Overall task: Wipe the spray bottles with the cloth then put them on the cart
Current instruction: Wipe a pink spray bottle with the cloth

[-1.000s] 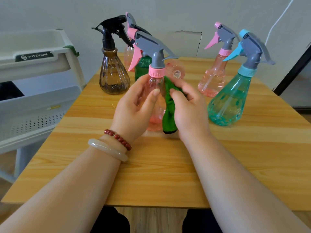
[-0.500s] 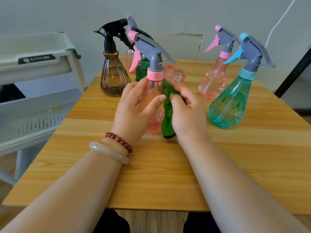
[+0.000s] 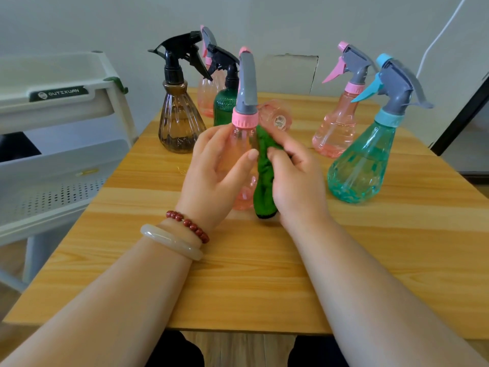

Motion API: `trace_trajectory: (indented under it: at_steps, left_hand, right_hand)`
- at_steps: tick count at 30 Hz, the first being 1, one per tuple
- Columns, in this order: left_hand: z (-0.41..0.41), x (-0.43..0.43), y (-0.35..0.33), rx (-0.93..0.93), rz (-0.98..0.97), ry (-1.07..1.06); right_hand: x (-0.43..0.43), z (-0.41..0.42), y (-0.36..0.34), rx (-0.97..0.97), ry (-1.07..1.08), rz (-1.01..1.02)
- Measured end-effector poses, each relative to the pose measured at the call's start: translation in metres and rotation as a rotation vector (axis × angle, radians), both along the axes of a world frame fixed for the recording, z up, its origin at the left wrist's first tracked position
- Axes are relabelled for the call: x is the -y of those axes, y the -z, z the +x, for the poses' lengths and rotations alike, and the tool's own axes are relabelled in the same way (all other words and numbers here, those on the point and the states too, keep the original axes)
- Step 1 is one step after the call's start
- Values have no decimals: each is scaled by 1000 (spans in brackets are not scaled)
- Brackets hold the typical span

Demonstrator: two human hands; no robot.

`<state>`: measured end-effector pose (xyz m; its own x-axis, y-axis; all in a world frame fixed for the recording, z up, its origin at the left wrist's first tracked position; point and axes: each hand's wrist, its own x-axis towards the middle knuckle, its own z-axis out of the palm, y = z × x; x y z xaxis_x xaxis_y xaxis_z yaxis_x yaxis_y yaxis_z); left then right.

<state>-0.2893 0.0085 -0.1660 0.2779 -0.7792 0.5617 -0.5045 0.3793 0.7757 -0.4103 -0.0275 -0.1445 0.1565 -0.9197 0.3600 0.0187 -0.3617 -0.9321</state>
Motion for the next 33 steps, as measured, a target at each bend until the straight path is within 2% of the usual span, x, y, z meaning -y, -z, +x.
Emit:
trace_trajectory:
  at_steps: [2,4,6,10,12,15,17,19,21,24,26,27,29,31,33]
  left_hand:
    - [1,1,1,42,12,-26]
    - [2,1,0,60,12,-24]
    - [2,0,-1,68,2,-21]
    - [2,-4,-4,9,-15,-26]
    - [3,-4,-5,-26,-20,-28]
    - [0,-3,-4,-25,-23,9]
    - [-2,-4,-3,-24,-23,42]
    - [-2,-4,-3,-24,-30,55]
    - [-1,-4,-4,-37,-46,51]
    - [0,-5,-3,-31,-52,29]
    - [-1,-5,-2,-26,-42,30]
    - [-1,-4,-2,-19,-40,33]
    - [-3,-2,-2,-13,-43,46]
    - [-4,-2,-2,-29,-39,66]
    - [-4,-3,-2,-36,-34,71]
  right_hand:
    - [-6,-2,-3,89,-70,-177]
    - [-10,-3,-4,85,-108,-250]
    - [-7,-3,-3,31,-87,-187]
    - [3,-4,2,-208,46,68]
    - [3,-3,1,-170,36,83]
    - [-5,-2,-3,13,-21,-161]
    - [-8,-1,-1,23,-28,-355]
    - [-7,1,2,-38,-17,-421]
    - [-6,0,4,-87,-15,-364]
    - [0,-3,5,-156,-4,-100]
    - [3,-3,4,-134,13,-8]
    - [0,-3,3,-94,29,-53]
    - [-7,0,-2,-21,56,-267]
    - [-11,3,2,-12,34,-443]
    - [-9,3,2,-42,3,-402]
